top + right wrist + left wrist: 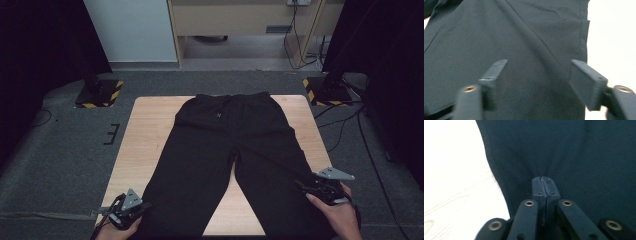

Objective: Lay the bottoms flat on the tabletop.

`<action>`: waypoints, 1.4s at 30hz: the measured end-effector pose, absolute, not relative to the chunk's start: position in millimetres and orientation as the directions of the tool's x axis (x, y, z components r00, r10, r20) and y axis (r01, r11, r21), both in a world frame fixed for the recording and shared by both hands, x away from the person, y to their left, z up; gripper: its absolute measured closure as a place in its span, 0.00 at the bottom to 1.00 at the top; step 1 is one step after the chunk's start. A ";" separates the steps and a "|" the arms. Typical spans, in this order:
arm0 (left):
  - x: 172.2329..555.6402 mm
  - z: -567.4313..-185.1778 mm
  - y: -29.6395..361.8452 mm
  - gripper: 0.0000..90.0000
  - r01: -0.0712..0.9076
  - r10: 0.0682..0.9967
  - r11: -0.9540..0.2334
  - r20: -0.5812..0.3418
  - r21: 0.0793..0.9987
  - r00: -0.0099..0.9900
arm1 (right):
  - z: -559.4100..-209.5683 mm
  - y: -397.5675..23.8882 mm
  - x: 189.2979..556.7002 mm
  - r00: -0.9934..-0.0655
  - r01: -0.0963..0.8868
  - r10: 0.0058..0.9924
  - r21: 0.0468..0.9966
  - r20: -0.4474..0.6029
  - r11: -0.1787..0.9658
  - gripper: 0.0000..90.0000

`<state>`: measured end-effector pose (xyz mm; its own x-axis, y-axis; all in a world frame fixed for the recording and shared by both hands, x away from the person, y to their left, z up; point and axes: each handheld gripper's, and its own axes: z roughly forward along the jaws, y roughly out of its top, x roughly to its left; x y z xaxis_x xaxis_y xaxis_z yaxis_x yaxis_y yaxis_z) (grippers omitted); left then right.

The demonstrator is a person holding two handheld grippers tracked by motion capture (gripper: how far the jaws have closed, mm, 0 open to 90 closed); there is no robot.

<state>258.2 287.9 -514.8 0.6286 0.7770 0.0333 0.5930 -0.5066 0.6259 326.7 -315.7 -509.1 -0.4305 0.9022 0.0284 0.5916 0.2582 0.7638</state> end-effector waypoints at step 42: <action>282.6 -511.7 257.0 0.45 0.563 0.799 -0.452 0.034 0.692 0.600 | -511.0 -308.1 359.0 -0.403 0.609 0.915 0.752 0.019 0.253 0.72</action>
